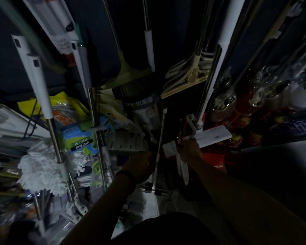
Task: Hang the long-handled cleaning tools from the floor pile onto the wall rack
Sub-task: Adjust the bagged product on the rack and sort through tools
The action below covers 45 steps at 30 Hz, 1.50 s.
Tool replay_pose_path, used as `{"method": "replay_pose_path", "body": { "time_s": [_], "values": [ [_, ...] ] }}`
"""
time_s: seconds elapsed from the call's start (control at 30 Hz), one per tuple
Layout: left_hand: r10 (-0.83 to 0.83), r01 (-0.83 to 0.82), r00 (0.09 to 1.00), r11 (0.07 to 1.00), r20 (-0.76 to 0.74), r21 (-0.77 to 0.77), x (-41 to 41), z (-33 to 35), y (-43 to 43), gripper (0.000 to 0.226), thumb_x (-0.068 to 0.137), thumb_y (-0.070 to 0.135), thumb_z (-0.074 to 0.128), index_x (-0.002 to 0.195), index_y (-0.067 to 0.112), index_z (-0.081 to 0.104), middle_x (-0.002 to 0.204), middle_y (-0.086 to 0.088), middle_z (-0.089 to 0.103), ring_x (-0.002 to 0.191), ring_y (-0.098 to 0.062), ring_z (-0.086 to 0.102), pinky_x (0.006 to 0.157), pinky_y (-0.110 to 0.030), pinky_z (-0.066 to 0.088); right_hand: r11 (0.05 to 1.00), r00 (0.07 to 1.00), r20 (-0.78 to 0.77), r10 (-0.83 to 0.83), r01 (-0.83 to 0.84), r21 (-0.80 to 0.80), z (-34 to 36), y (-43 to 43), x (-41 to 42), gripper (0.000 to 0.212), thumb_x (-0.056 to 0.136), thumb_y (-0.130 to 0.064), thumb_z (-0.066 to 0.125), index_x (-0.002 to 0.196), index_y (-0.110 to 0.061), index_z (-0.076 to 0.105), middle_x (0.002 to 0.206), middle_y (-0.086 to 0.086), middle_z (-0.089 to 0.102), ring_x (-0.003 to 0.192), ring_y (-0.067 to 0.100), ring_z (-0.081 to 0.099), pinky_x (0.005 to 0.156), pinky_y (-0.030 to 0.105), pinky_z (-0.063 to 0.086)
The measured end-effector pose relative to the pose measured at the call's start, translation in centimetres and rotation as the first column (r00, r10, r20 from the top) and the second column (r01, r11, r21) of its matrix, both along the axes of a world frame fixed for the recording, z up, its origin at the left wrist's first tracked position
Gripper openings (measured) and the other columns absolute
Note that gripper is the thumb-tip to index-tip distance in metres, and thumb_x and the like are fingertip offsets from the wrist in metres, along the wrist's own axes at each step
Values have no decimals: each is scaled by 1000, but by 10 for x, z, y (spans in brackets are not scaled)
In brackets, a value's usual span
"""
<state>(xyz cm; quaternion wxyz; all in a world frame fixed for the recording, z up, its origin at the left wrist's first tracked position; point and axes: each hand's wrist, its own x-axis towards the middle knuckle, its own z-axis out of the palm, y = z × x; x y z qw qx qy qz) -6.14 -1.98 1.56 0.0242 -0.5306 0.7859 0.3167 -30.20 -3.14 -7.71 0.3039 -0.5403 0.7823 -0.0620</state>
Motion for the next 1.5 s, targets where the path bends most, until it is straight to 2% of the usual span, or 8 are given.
{"method": "replay_pose_path", "body": {
  "time_s": [0.23, 0.33, 0.4, 0.5, 0.63, 0.77, 1.2, 1.5],
  "values": [
    [-12, 20, 989, 999, -145, 48, 13, 16, -16, 22, 103, 28, 56, 101, 9, 66, 96, -10, 68, 86, -25, 64, 79, -43, 56, 966, 907, 383, -173, 232, -112, 71, 17, -16, 14, 108, -15, 55, 107, -15, 68, 88, 5, 69, 79, 18, 64, 56, 6, 42],
    [-28, 40, 978, 998, -206, 58, 17, 31, -29, 24, 104, 27, 55, 91, 8, 62, 81, -7, 63, 68, -19, 57, 68, -38, 49, 936, 858, 481, -177, 298, -186, 117, 16, -15, 20, 110, -8, 47, 116, -2, 65, 99, 25, 68, 99, 39, 67, 65, 17, 52],
    [-49, 61, 967, 997, -251, 44, 17, 48, -38, 24, 105, 23, 55, 87, 7, 59, 77, -12, 62, 66, -27, 59, 64, -41, 49, 916, 897, 422, -131, 273, -294, 147, 18, -12, 25, 110, -9, 48, 123, 6, 64, 111, 33, 68, 102, 41, 68, 71, 22, 56],
    [-85, 80, 952, 996, -295, -27, 19, 77, -52, 19, 103, 17, 57, 108, 0, 66, 101, -20, 70, 92, -36, 68, 80, -48, 57, 878, 913, 402, -72, 249, -408, 196, 26, 2, 22, 109, -14, 52, 93, -16, 67, 90, 9, 68, 85, 25, 68, 76, 39, 54],
    [-121, 83, 902, 991, -415, -108, 24, 124, -64, 31, 98, 28, 64, 125, 13, 61, 120, -6, 69, 108, -23, 67, 93, -44, 57, 806, 934, 356, 32, 186, -562, 262, 37, 16, 29, 108, -12, 54, 82, -20, 63, 67, -12, 57, 58, -2, 52, 59, 20, 44],
    [-90, 20, 807, 992, -584, -125, 23, 181, -74, 55, 92, 41, 73, 139, 22, 53, 130, 3, 64, 114, -8, 64, 101, -33, 54, 742, 943, 316, 108, 135, -657, 326, 44, 28, 22, 108, -12, 55, 94, -5, 70, 80, 6, 69, 75, 10, 64, 72, 30, 53],
    [-190, -30, 601, 965, -776, -260, 76, 345, -60, 25, 99, 38, 67, 118, 23, 72, 103, 2, 81, 91, -13, 79, 79, -46, 66, 621, 949, 246, 198, 73, -780, 461, 48, 104, 22, 109, -16, 53, 104, -2, 70, 98, 29, 71, 80, 26, 69, 73, 42, 60],
    [-204, -104, 529, 948, -824, -301, 120, 439, -76, 20, 100, 26, 68, 118, 21, 73, 96, -5, 80, 82, -23, 80, 63, -52, 66, 514, 917, 284, 280, 106, -851, 546, 20, 154, 13, 103, -13, 64, 100, -2, 72, 78, 5, 75, 68, 12, 73, 58, 18, 55]
  ]
}}
